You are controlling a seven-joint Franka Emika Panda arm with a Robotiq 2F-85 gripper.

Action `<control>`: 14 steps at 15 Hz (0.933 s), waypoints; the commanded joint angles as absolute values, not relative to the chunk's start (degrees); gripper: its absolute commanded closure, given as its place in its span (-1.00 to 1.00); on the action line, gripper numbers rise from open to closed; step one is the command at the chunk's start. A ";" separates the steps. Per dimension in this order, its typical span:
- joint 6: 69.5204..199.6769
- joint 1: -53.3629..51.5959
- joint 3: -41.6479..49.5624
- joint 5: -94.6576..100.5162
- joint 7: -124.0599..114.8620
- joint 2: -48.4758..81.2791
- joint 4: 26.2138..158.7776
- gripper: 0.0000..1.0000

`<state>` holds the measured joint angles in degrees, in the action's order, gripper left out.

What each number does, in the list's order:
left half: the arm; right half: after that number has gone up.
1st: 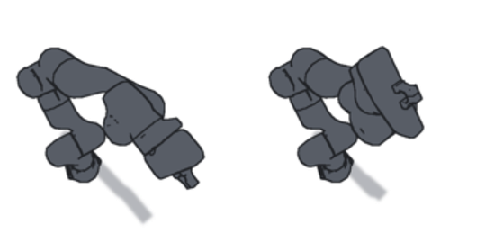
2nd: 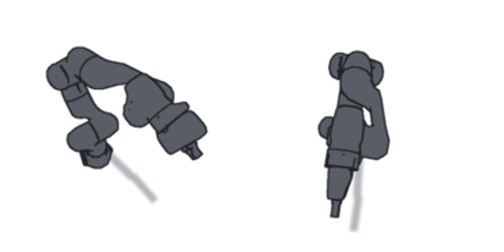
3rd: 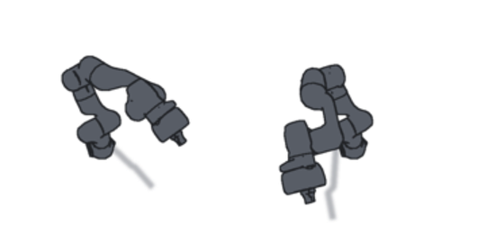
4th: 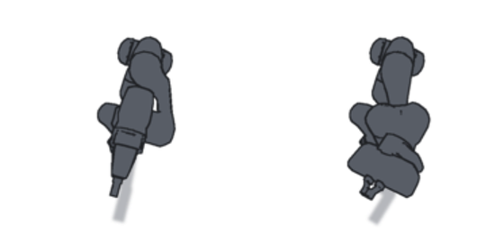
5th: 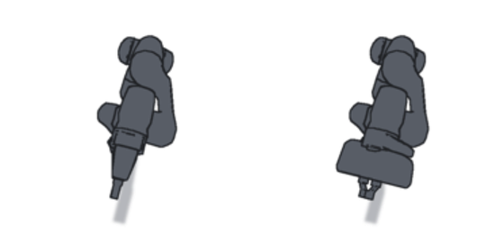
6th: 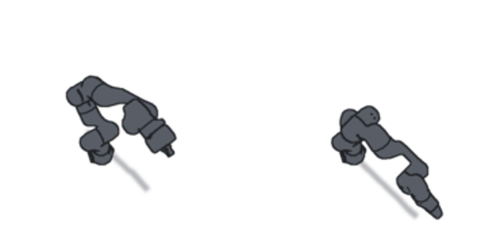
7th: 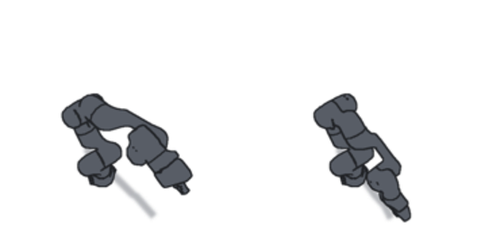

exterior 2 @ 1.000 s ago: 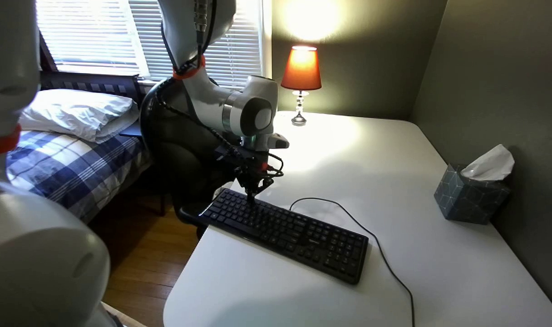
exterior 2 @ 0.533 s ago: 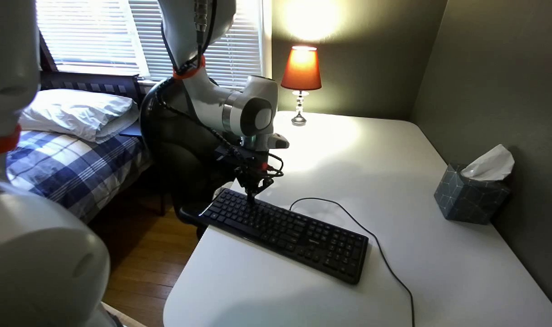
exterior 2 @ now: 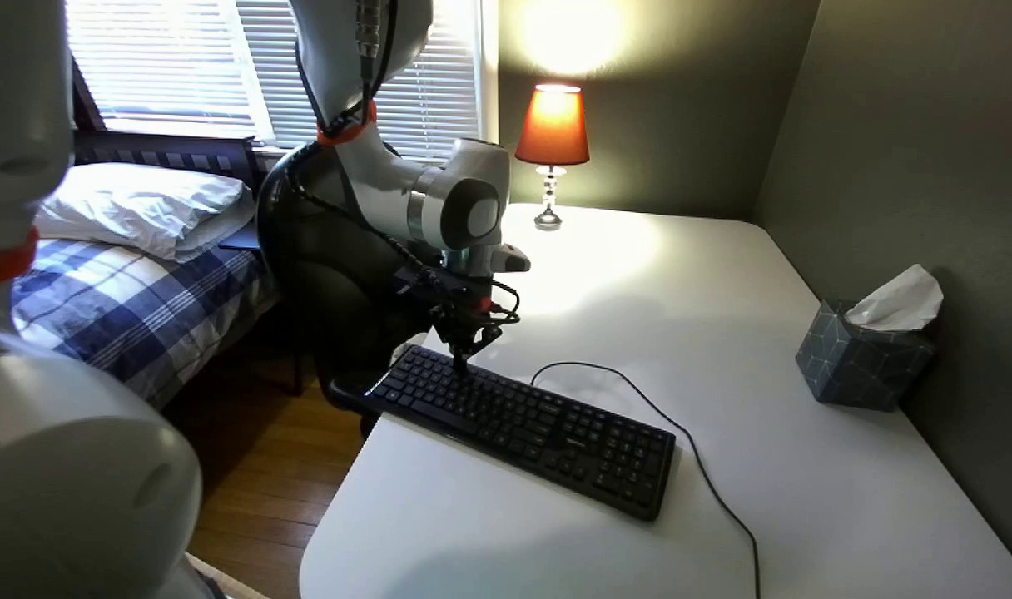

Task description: Press a button on the top right of the keyboard

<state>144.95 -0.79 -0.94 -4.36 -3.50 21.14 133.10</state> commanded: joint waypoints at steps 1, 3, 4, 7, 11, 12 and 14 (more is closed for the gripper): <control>146.83 -0.82 -0.79 -4.51 -3.89 20.19 134.53 1.00; 147.09 -0.88 -0.76 -4.46 -3.95 19.67 134.94 1.00; 147.17 -0.89 -0.74 -4.41 -3.95 19.28 135.20 1.00; 147.59 -0.82 -0.78 -4.53 -3.85 18.27 135.87 1.00; 147.94 -0.78 -0.83 -4.67 -3.87 17.16 136.41 0.46; 147.58 -0.81 -0.79 -4.50 -3.87 16.92 136.51 0.32; 147.71 -0.81 -0.82 -4.61 -3.94 16.39 136.82 0.06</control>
<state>146.40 -0.76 -0.84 -4.36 -3.50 18.54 134.36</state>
